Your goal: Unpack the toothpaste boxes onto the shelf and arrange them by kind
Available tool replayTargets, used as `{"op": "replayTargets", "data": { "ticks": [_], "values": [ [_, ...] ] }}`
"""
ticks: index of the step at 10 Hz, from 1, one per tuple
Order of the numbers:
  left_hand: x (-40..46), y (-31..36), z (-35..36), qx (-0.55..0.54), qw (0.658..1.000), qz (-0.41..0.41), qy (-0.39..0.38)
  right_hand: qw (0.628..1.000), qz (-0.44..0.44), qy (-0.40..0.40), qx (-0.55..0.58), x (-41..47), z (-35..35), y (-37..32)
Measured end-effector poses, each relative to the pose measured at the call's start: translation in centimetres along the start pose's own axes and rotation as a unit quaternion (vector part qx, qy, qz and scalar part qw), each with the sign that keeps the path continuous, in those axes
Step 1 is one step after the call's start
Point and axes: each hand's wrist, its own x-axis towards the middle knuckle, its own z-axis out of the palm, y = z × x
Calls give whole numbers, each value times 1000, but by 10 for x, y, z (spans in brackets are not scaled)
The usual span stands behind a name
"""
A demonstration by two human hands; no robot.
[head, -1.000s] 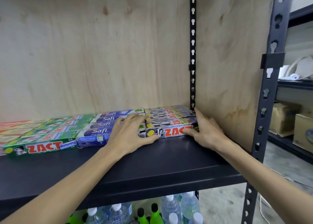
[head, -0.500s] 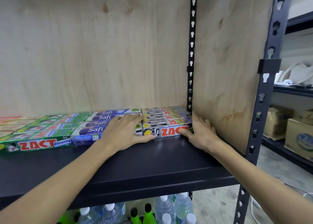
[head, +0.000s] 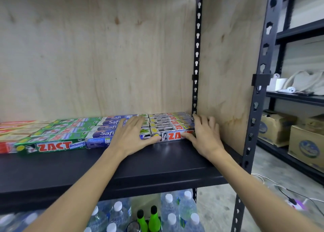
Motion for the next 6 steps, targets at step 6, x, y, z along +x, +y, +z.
{"op": "replayTargets", "data": {
  "ticks": [6],
  "values": [
    [-125,11,-49,-104,994,37,2,955,21,-4,296,-121,-34,-61]
  ]
}}
